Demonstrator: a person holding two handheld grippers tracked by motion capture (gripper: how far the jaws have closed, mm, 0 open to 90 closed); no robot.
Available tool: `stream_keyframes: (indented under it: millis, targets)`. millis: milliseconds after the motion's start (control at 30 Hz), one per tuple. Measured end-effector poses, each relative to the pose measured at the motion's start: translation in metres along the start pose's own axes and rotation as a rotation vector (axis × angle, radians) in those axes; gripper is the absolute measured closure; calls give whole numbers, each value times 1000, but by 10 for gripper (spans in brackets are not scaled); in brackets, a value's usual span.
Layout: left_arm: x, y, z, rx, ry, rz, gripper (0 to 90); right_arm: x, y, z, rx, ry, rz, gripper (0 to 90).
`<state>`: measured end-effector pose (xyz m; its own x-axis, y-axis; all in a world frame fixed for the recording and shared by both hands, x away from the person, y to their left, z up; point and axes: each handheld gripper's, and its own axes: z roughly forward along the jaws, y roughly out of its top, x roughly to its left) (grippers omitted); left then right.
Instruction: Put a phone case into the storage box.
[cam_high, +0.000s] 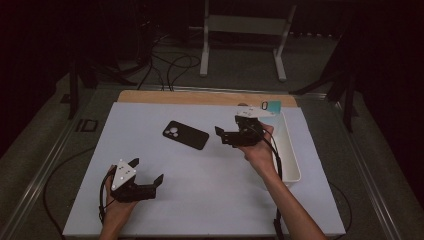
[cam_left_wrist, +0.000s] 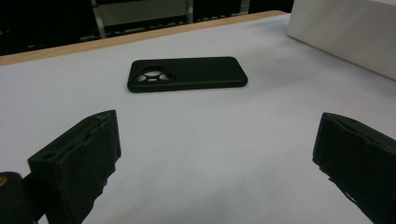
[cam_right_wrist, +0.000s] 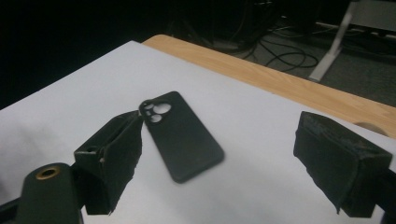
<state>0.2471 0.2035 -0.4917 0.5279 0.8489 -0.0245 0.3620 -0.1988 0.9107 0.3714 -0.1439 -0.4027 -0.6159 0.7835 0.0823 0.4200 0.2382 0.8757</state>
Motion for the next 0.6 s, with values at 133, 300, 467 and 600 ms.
stream_keyframes:
  millis: [133, 300, 467, 600]
  targets:
    - [0, 0, 0, 0, -1, -2, 11, 6, 3, 12, 11, -4, -13, 182]
    - [0, 0, 0, -3, 0, -4, 11, 10, 8, 34, 39, -26, -14, 218]
    - [1, 0, -1, -4, -1, -5, 11, 14, 10, 57, 75, -42, -42, 289]
    - [1, 0, -1, -3, -1, -3, 12, 13, 10, 76, 114, -59, -59, 389]
